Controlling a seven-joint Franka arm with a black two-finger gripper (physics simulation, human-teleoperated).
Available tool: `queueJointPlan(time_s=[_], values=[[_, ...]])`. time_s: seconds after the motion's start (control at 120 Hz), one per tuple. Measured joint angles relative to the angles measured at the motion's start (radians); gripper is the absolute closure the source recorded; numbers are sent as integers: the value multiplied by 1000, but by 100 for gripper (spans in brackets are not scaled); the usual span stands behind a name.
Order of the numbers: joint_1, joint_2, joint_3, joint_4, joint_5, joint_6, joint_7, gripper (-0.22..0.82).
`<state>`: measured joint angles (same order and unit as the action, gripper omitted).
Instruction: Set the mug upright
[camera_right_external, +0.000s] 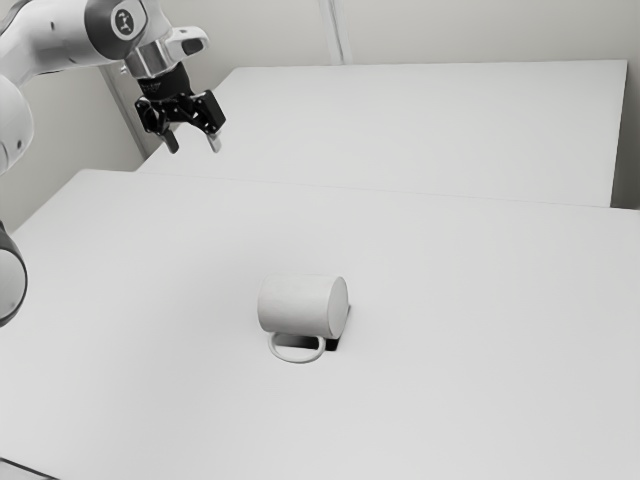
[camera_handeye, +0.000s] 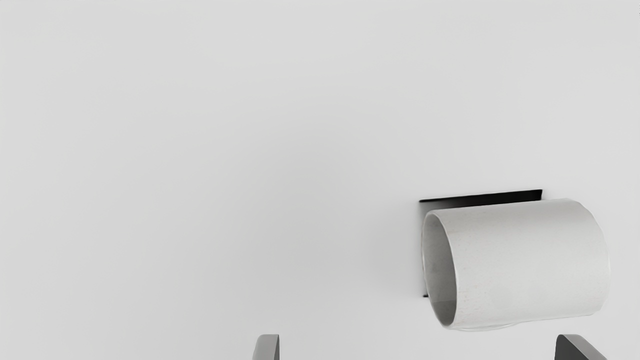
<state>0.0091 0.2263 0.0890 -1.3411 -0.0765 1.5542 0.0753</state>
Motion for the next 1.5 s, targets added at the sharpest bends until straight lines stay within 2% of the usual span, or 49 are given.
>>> queueJointPlan(time_s=[0.2, 0.342, 0.517, 0.683, 1.0, 1.225, 1.408, 1.442, 1.5], values=[[0, 0, 0, -16, -7, 1, 9, 0], [-1, -55, 5, -127, -48, 9, 15, 0], [21, -87, 84, -340, -339, 27, 73, 0], [21, -78, 97, -508, -561, 97, 175, 0], [54, 80, 96, -604, -813, 151, 370, 0], [54, 106, 88, -682, -971, 154, 475, 0], [54, 135, 79, -692, -1060, 83, 537, 0], [54, 136, 79, -691, -1068, 68, 546, 3], [54, 136, 79, -690, -1080, 48, 566, 19]])
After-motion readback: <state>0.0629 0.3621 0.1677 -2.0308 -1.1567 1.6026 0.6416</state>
